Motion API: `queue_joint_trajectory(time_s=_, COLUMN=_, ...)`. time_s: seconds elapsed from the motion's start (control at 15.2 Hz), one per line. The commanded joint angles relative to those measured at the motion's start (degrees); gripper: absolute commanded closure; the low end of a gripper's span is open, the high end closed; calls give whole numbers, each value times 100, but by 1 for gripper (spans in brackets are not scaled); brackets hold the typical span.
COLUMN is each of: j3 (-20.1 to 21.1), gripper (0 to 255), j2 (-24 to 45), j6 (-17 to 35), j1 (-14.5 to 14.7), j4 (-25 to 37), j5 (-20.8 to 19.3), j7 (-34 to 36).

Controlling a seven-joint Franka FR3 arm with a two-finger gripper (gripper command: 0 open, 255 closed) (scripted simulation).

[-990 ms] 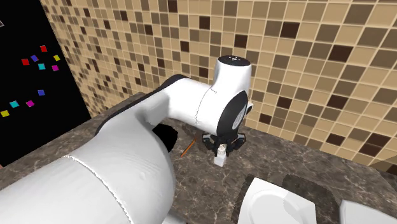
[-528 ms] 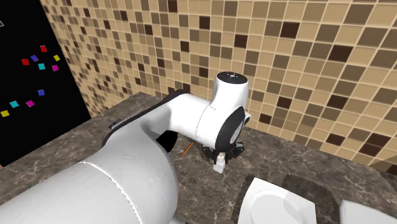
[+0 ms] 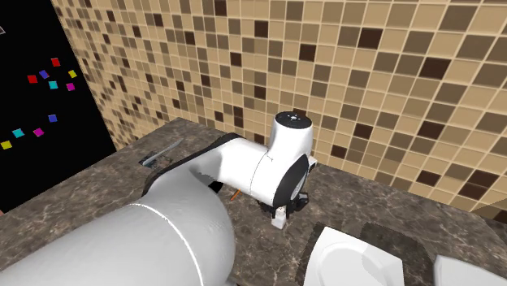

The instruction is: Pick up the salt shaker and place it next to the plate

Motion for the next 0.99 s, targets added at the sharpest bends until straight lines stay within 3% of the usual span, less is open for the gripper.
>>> queue_joint_trajectory(time_s=0.0, j3=-74, gripper=255, j2=68, j6=187, j1=-28, j4=-117, j5=-64, j7=-17)
queue_joint_trajectory(time_s=0.4, j3=-278, gripper=255, j2=354, j6=786, j1=-77, j4=-441, j5=-240, j7=-32)
queue_joint_trajectory(time_s=0.92, j3=-291, gripper=255, j2=376, j6=826, j1=-79, j4=-459, j5=-251, j7=-33)
